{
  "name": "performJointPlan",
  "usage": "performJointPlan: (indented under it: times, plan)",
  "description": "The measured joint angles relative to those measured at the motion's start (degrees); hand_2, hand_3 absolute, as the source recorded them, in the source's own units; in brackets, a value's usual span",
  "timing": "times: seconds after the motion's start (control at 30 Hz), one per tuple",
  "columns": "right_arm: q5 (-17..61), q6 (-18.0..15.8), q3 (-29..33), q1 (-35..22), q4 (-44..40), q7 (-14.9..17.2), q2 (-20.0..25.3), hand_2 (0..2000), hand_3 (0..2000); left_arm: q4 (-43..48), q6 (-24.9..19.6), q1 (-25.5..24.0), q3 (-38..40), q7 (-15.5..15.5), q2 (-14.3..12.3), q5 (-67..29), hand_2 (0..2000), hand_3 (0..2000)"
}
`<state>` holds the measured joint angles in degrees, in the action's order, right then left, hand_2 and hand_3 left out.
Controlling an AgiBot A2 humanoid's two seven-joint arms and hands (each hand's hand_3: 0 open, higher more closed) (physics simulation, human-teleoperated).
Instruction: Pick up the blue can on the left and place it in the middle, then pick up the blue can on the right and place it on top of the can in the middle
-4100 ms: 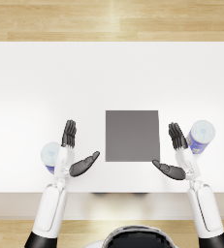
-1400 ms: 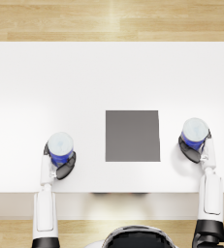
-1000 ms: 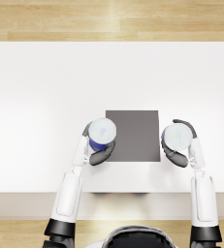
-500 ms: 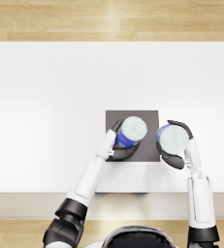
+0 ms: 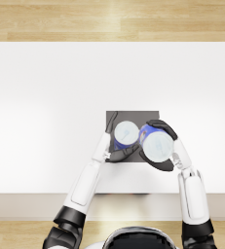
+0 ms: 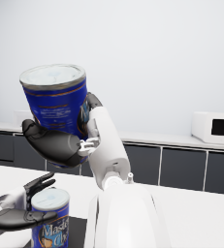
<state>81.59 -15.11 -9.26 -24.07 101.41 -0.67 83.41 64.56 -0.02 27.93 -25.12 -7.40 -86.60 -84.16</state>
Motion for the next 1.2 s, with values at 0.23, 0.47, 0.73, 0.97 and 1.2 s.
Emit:
performJointPlan:
  times: [0.23, 0.47, 0.73, 0.97, 1.2]
  plan:
    - [0.00, 11.12, -12.71, -9.30, -9.46, 1.68, 0.22, 2000, 1520, 17.66, 0.02, -17.06, 12.56, 6.69, 4.91, 0.05, 0, 0]
    - [0.01, 29.54, -17.05, -12.45, -16.42, 6.43, 3.54, 2000, 1520, 16.86, 2.01, -26.97, 10.75, -2.45, 8.35, -0.07, 0, 0]
    - [0.00, 29.24, -19.17, -11.58, -20.43, 7.02, 4.36, 2000, 1520, 16.73, 3.12, -27.46, 9.67, -5.29, 9.23, -0.18, 0, 0]
    - [0.00, 26.89, -18.98, -9.62, -22.72, 7.10, 4.20, 639, 1193, 20.70, 1.11, -28.97, 10.77, 1.69, 9.73, -0.05, 0, 0]
    - [0.01, 19.30, -16.50, -9.03, -21.15, 6.69, 4.78, 0, 0, 30.47, 0.13, -28.88, 14.52, 6.85, 9.07, 0.01, 0, 0]
